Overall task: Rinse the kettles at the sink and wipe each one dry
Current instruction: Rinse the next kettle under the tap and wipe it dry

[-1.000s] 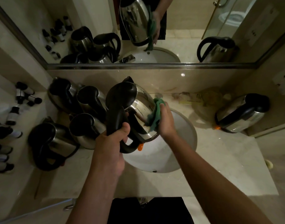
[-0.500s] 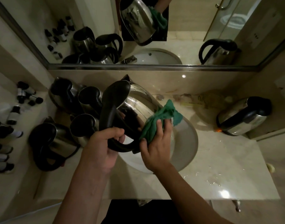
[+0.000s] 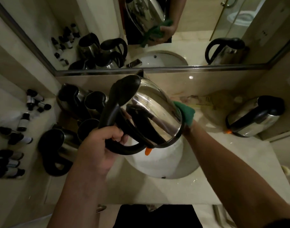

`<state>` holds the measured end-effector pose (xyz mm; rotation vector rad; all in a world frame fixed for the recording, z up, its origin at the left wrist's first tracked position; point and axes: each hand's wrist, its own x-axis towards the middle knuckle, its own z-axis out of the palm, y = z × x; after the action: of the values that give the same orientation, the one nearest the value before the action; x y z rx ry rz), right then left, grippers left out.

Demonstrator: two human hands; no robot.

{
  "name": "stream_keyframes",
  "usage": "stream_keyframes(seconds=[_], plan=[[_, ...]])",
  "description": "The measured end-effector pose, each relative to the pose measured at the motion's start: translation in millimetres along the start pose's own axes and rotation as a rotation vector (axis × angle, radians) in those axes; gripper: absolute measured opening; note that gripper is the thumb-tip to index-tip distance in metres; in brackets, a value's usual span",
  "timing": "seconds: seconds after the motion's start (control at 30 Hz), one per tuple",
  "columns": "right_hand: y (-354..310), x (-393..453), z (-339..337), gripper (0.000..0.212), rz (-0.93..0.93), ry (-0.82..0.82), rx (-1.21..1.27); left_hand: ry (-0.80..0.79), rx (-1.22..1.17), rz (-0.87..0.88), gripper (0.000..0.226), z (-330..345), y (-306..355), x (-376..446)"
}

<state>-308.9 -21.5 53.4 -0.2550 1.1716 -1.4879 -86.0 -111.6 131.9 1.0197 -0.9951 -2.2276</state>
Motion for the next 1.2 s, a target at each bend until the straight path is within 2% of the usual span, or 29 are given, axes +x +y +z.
stream_keyframes(seconds=[0.03, 0.1, 0.13, 0.2, 0.27, 0.3, 0.33, 0.4, 0.43, 0.47, 0.5, 0.53, 0.57, 0.6, 0.7, 0.77, 0.8, 0.87, 0.93, 1.03, 1.13, 1.2], plan=[[17, -7, 5, 0.009, 0.019, -0.057, 0.120, -0.007, -0.001, 0.004, 0.024, 1, 1, 2], [43, -3, 7, 0.015, 0.092, 0.032, 0.137, -0.004, 0.013, 0.008, 0.019, 1, 1, 5], [51, -1, 11, 0.019, 0.080, -0.019, 0.188, 0.000, 0.029, 0.018, 0.010, 1, 1, 7], [61, 6, 25, 0.024, 0.012, -0.069, 0.245, 0.005, 0.103, 0.034, 0.012, -4, -1, 12], [63, 0, 38, 0.043, -0.045, 0.063, 0.146, 0.036, 0.172, 0.034, 0.029, -5, -2, 15], [66, -8, 41, 0.057, 0.000, 0.101, 0.138, 0.047, 0.166, 0.032, 0.037, -5, -3, 15], [65, -16, 44, 0.066, 0.021, 0.090, 0.134, 0.051, 0.152, 0.025, 0.037, -6, -3, 16], [70, -29, 43, 0.077, 0.023, 0.071, 0.223, 0.067, 0.141, 0.018, 0.010, -4, -5, 14], [69, -35, 43, 0.077, 0.081, 0.100, 0.311, 0.078, 0.142, 0.025, 0.010, -3, -5, 13], [71, -41, 41, 0.069, 0.159, 0.185, 0.322, 0.086, 0.146, 0.036, 0.018, -3, -5, 13], [76, -44, 38, 0.058, 0.237, 0.186, 0.348, 0.096, 0.158, 0.047, 0.021, -3, -5, 13], [79, -48, 37, 0.048, 0.182, 0.266, 0.242, 0.103, 0.180, 0.064, 0.019, -3, -5, 12], [72, -51, 40, 0.045, 0.171, 0.403, 0.022, 0.100, 0.206, 0.083, 0.018, -3, -4, 11], [68, -50, 39, 0.042, 0.045, 0.541, -0.145, 0.102, 0.245, 0.101, 0.020, -3, -5, 10], [33, -45, 46, 0.032, -0.263, 0.599, -0.338, 0.093, 0.330, 0.114, 0.025, -2, -5, 8], [7, -34, 53, 0.034, -0.362, 0.507, -0.542, 0.099, 0.362, 0.100, 0.022, 0, -5, 8], [-4, -27, 55, 0.035, -0.419, 0.453, -0.581, 0.106, 0.389, 0.087, 0.017, 3, -5, 9], [-20, -19, 66, 0.042, -0.566, 0.364, -0.640, 0.116, 0.427, 0.062, 0.023, 5, -3, 12], [-25, -20, 83, 0.054, -0.731, 0.357, -0.825, 0.122, 0.399, 0.035, 0.026, 5, -3, 15], [-6, -33, 97, 0.058, -0.906, 0.439, -1.197, 0.103, 0.406, 0.042, 0.021, 4, -3, 19], [15, -47, 94, 0.056, -1.157, 0.308, -1.434, 0.081, 0.392, 0.061, 0.008, 3, -3, 21], [4, -39, 91, 0.050, -1.242, 0.253, -1.479, 0.090, 0.367, 0.055, 0.015, 3, -2, 21]])
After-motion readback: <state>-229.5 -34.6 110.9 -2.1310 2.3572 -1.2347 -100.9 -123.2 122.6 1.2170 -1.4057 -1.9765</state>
